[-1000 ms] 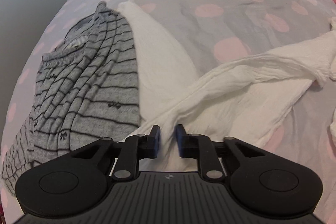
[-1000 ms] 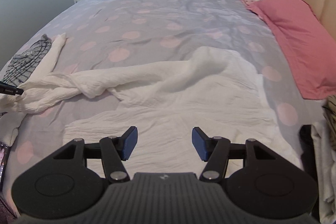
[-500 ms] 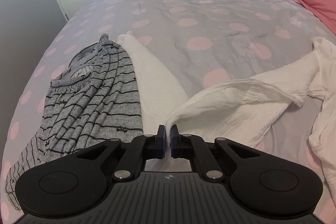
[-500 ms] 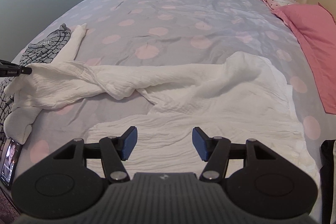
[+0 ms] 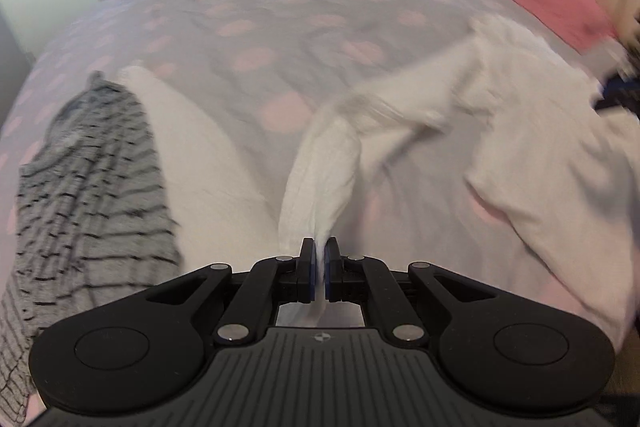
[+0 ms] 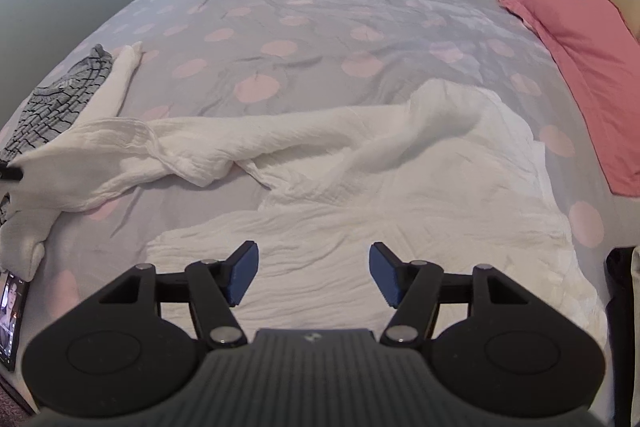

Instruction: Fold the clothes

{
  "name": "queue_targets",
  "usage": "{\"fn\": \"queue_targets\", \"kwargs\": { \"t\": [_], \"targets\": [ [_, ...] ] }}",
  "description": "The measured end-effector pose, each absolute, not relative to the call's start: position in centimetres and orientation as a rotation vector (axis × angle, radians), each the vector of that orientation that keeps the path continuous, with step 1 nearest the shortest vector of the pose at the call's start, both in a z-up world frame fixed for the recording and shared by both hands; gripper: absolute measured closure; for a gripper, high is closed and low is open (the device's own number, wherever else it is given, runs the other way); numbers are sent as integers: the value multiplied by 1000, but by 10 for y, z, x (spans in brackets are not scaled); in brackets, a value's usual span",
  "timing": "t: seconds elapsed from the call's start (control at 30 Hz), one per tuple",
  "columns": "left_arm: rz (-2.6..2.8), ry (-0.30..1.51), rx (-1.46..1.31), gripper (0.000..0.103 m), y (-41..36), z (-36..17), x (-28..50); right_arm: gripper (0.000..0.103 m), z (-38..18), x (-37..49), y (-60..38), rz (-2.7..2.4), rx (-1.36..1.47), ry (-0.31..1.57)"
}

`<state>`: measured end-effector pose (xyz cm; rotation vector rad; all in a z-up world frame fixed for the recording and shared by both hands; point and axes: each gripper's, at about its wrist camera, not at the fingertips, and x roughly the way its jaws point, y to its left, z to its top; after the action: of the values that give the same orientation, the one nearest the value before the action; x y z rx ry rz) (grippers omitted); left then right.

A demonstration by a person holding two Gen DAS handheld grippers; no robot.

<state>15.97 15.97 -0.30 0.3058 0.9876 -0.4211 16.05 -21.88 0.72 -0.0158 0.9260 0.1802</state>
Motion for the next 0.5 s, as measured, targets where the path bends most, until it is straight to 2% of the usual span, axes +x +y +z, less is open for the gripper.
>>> {"fn": "queue_targets", "kwargs": {
  "t": [0.27, 0.4, 0.5],
  "targets": [
    [-627, 1138, 419, 98, 128, -41, 123, 36, 3, 159, -214, 190, -16, 940],
    [-644, 1141, 405, 82, 132, -40, 120, 33, 8, 158, -209, 204, -24, 923],
    [-608, 1100, 295, 71, 146, -27, 128, 31, 9, 157, -208, 206, -27, 919]
  ]
}}
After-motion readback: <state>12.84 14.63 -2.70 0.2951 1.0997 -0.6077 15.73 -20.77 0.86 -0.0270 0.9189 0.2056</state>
